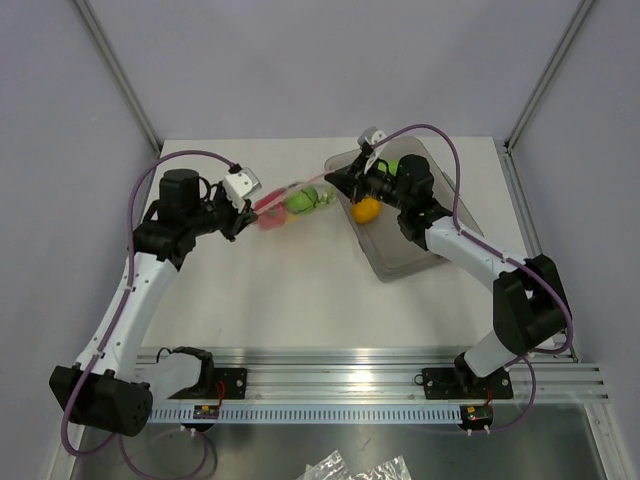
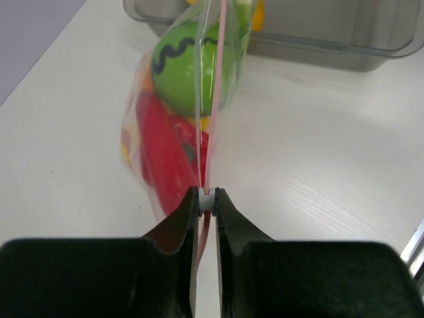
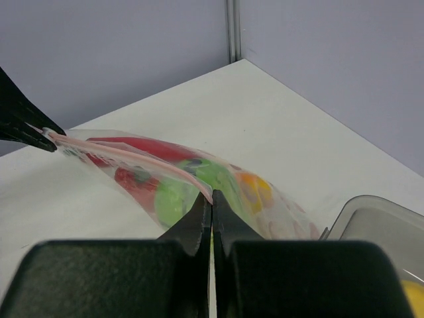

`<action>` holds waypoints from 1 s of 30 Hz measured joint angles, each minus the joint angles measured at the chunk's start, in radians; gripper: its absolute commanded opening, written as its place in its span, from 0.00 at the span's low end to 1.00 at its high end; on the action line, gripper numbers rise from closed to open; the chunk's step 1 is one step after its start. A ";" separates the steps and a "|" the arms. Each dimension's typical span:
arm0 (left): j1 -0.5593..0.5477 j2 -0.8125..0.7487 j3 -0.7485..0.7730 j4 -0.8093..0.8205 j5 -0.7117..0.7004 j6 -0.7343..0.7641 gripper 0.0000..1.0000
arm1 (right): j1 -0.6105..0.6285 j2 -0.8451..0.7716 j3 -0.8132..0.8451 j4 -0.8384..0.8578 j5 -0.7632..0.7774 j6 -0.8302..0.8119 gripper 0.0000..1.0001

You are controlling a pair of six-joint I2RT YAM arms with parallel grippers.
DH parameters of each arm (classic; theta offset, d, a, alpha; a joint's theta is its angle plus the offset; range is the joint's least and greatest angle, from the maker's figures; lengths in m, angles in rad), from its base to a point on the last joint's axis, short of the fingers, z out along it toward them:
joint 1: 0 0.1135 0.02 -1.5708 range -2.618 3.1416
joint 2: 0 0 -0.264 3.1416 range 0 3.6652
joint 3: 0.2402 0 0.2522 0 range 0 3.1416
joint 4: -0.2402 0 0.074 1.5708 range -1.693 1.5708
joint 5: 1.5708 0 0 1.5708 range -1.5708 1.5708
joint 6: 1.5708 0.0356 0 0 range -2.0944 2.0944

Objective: Place the food in the zip-top bag and seal the zipper
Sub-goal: Zip the zipper food storage bag at the center of the board, then place the zipper food storage bag at the center of the board.

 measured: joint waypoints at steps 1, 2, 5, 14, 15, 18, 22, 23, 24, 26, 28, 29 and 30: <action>0.011 -0.010 -0.007 0.001 -0.012 -0.006 0.00 | -0.003 0.000 -0.002 0.006 0.005 0.010 0.00; 0.023 -0.018 -0.013 0.004 -0.029 -0.014 0.00 | -0.006 0.000 -0.002 0.011 0.011 0.019 0.00; 0.051 -0.030 -0.027 0.018 -0.069 -0.033 0.00 | -0.011 0.000 -0.002 0.026 0.023 0.040 0.00; 0.152 -0.044 -0.066 0.049 -0.127 -0.087 0.00 | -0.012 0.020 -0.004 0.056 0.040 0.087 0.00; 0.159 -0.050 -0.069 0.053 -0.127 -0.091 0.00 | -0.012 0.025 -0.005 0.056 0.036 0.093 0.00; 0.173 -0.076 -0.080 0.063 -0.124 -0.103 0.00 | -0.011 0.037 -0.005 0.058 0.029 0.109 0.00; 0.202 -0.101 -0.086 0.072 -0.104 -0.118 0.00 | -0.009 0.048 -0.005 0.076 0.001 0.130 0.00; 0.207 -0.103 -0.086 0.072 -0.097 -0.122 0.05 | -0.009 0.050 -0.005 0.076 -0.008 0.134 0.24; 0.212 -0.103 -0.086 0.067 -0.084 -0.123 0.16 | -0.010 0.055 0.006 0.057 -0.021 0.146 0.37; 0.232 -0.100 -0.086 0.042 -0.077 -0.123 0.34 | -0.021 0.072 0.049 0.010 -0.026 0.166 0.43; 0.248 -0.095 -0.086 0.027 -0.063 -0.127 0.44 | -0.037 0.090 0.118 -0.075 -0.026 0.181 0.48; 0.252 -0.093 -0.086 0.020 -0.055 -0.133 0.50 | -0.044 0.093 0.142 -0.107 -0.025 0.187 0.52; 0.253 -0.093 -0.086 0.013 -0.046 -0.134 0.62 | -0.050 0.091 0.153 -0.130 -0.023 0.192 0.70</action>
